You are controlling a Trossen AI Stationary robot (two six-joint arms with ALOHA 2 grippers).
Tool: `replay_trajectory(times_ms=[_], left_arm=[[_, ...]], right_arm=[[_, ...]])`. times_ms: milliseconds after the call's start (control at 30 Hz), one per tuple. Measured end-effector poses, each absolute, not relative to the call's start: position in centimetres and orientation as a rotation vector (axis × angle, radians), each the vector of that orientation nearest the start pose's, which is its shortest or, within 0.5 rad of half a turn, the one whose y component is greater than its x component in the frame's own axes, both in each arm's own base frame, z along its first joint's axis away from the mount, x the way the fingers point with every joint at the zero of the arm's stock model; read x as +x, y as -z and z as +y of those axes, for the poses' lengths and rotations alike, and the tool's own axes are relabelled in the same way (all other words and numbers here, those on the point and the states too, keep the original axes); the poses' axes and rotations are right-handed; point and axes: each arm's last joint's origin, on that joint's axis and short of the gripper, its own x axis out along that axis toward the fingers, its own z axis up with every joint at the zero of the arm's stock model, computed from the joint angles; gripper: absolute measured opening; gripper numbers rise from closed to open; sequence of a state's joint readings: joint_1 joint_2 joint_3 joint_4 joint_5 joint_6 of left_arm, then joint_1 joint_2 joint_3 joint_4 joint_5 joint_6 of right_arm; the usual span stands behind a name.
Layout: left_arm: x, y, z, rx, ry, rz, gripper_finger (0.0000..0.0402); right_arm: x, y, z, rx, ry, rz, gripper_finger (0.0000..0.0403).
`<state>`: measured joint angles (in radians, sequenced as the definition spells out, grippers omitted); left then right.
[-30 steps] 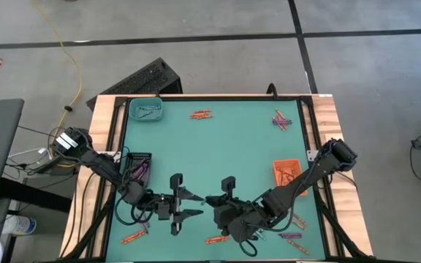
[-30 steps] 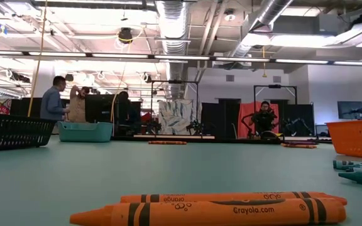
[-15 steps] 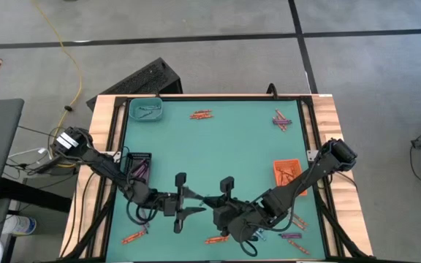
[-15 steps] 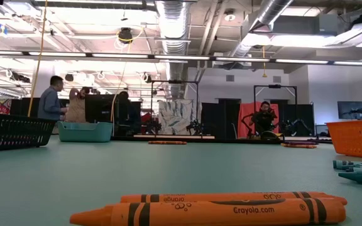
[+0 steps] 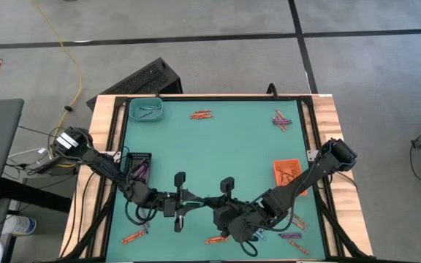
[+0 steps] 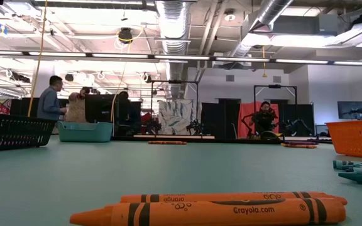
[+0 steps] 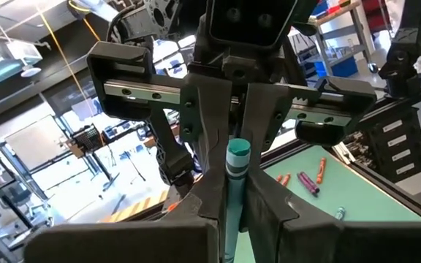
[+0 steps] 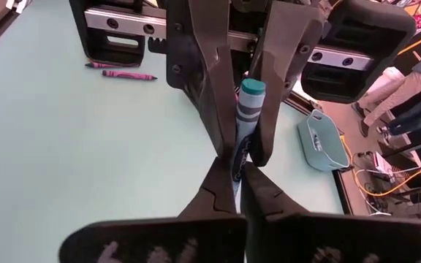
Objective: Sort crayons
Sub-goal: Put the green crayon into the green bin
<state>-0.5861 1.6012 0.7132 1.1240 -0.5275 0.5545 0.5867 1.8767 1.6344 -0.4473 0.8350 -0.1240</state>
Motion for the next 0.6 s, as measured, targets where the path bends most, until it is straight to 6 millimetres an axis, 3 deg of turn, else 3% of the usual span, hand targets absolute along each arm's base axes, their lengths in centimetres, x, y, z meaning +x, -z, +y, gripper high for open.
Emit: replay_trajectory(times_ms=[133, 333, 467, 600], left_arm=[[27.5, -23.5, -16.4, 0.434, -0.028, -0.179, 0.0007], [27.8, -22.5, -15.6, 0.53, -0.126, -0.032, 0.0005], [28.3, -21.7, -12.9, 0.592, -0.201, 0.162, 0.0005], [28.9, -20.6, -8.8, 0.563, -0.217, 0.365, 0.0005]], right_arm=[[36.2, -29.7, 20.8, -0.554, 0.226, 0.57, 0.0034], [36.4, -28.7, 18.1, -0.502, 0.329, 0.689, 0.0153], [36.7, -27.5, 15.6, -0.458, 0.418, 0.767, 0.0221], [36.9, -26.4, 14.2, -0.446, 0.457, 0.804, 0.0244]])
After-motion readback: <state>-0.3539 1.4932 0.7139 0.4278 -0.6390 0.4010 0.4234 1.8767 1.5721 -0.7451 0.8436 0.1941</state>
